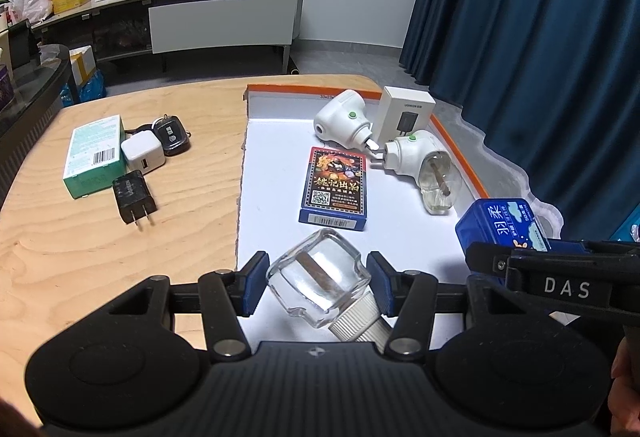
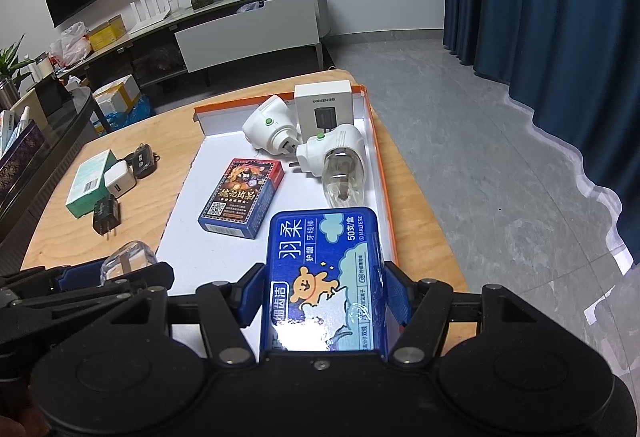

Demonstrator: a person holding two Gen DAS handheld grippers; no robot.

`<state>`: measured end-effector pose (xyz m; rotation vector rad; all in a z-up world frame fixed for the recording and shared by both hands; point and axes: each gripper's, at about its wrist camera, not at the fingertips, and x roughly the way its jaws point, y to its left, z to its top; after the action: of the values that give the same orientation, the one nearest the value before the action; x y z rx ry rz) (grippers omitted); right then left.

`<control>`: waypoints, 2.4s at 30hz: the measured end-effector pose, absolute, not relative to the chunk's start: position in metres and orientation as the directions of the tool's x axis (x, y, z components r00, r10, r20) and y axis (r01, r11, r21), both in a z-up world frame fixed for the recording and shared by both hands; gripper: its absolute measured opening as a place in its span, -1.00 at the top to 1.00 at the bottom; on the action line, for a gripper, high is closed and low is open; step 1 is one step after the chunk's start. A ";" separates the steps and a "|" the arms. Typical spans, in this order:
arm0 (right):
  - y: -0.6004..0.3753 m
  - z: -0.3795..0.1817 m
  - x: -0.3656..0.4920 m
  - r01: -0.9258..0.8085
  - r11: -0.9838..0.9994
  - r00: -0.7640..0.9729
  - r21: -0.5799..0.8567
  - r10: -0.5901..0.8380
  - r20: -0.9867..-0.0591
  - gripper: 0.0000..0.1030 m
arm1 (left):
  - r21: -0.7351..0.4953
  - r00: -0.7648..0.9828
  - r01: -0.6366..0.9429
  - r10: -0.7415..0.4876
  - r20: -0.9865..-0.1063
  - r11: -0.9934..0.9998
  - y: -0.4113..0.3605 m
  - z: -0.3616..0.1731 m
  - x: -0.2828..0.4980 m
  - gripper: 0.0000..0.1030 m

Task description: Organize rigid objects

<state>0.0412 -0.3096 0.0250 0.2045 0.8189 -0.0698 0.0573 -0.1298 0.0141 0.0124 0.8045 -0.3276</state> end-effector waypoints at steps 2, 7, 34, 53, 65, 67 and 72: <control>-0.310 0.025 0.041 0.141 0.978 0.682 0.155 0.018 -0.731 -0.44 | -0.115 0.644 0.294 -0.285 -0.710 0.949 -0.131 0.014 0.057 -0.05; -0.310 0.024 0.042 0.142 0.977 0.680 0.156 0.019 -0.733 -0.44 | -0.114 0.640 0.299 -0.287 -0.713 0.947 -0.132 0.013 0.058 -0.05; -0.313 0.014 0.051 0.162 0.974 0.645 0.156 0.015 -0.764 -0.44 | -0.115 0.600 0.322 -0.296 -0.743 0.940 -0.141 0.000 0.063 -0.05; -0.317 0.025 0.048 0.197 0.970 0.686 0.143 -0.032 -0.727 -0.51 | -0.178 0.590 0.333 -0.352 -0.727 0.926 -0.141 -0.006 0.065 -0.43; -0.307 0.044 0.049 0.155 0.972 0.734 0.179 0.008 -0.680 -0.51 | -0.121 0.662 0.200 -0.225 -0.715 0.972 -0.101 0.020 0.075 -0.73; -0.299 0.047 0.052 0.129 0.976 0.736 0.177 0.025 -0.677 -0.52 | -0.109 0.667 0.162 -0.191 -0.720 0.981 -0.088 0.023 0.078 -0.78; -0.269 0.051 0.062 0.034 0.984 0.734 0.175 0.095 -0.673 -0.52 | -0.101 0.679 0.066 -0.119 -0.725 0.993 -0.052 0.026 0.082 -0.81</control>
<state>0.0621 -0.2691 0.0505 0.1804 0.7475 0.0335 0.0824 -0.0522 0.0259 -0.0684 0.8183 -0.1037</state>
